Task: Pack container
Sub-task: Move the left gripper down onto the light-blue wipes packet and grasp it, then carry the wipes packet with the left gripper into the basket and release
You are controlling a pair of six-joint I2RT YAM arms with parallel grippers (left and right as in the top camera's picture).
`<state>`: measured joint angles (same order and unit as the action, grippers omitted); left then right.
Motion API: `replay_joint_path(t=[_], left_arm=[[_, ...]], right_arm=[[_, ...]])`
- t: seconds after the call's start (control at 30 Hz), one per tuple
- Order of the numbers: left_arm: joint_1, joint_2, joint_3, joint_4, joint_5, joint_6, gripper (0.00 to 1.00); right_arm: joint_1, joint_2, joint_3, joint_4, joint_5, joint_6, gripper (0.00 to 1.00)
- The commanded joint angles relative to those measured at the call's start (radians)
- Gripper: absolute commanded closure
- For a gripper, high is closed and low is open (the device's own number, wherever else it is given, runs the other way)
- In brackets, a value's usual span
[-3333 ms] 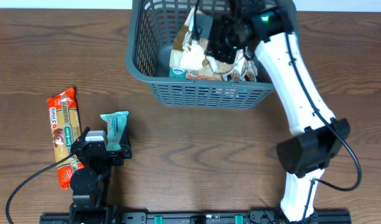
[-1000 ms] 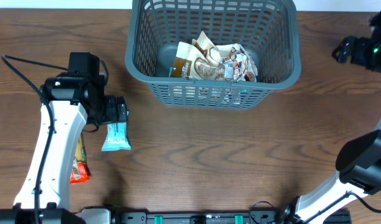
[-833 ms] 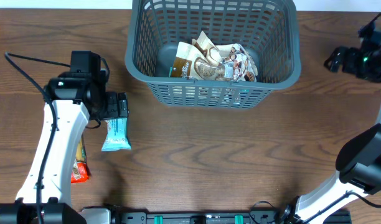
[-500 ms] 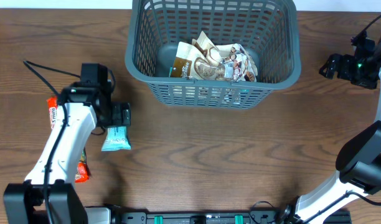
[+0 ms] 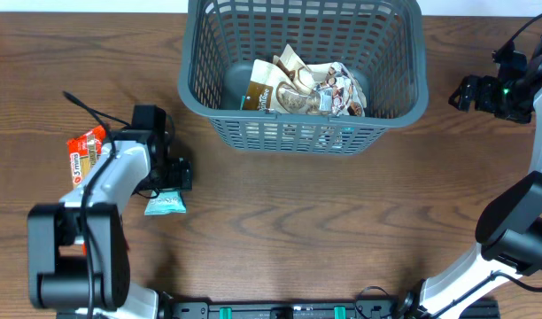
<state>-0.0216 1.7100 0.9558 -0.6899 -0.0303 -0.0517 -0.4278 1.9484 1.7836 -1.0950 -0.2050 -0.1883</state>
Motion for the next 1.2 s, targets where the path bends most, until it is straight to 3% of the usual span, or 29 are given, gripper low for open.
replay_joint_path(t=[0.0, 0.1, 0.23, 0.33, 0.43, 0.53, 0.7, 0.8, 1.17], left_arm=[[-0.002, 0.045, -0.004, 0.005, -0.007, 0.005, 0.0], [-0.002, 0.053, -0.004, 0.003, -0.007, 0.005, 0.14], [-0.002, 0.053, -0.004, 0.0, -0.004, -0.002, 0.46], [-0.002, 0.053, -0.004, -0.012, -0.004, -0.011, 0.57], [-0.002, 0.053, -0.004, -0.024, -0.004, -0.014, 0.59], [-0.002, 0.051, -0.003, -0.034, -0.004, -0.042, 0.79], [-0.002, 0.017, 0.036, -0.071, -0.004, -0.118, 0.81], [-0.002, -0.035, 0.08, -0.111, -0.004, -0.131, 0.92], [-0.002, -0.389, 0.238, -0.122, -0.005, -0.13, 0.94]], right_arm=[[0.004, 0.003, -0.005, 0.002, -0.001, -0.011, 0.01], [0.004, 0.003, -0.005, 0.002, -0.001, -0.011, 0.01], [0.004, 0.003, -0.005, 0.003, -0.001, -0.011, 0.01], [0.004, 0.002, -0.005, 0.003, -0.001, -0.011, 0.01], [0.004, 0.002, -0.005, 0.003, -0.001, -0.011, 0.01], [0.004, 0.003, -0.005, 0.003, 0.0, -0.011, 0.01], [0.004, 0.002, -0.005, 0.003, 0.0, -0.011, 0.01], [0.004, 0.003, -0.005, 0.003, -0.001, -0.011, 0.01], [0.004, 0.003, -0.005, -0.001, -0.001, -0.011, 0.01]])
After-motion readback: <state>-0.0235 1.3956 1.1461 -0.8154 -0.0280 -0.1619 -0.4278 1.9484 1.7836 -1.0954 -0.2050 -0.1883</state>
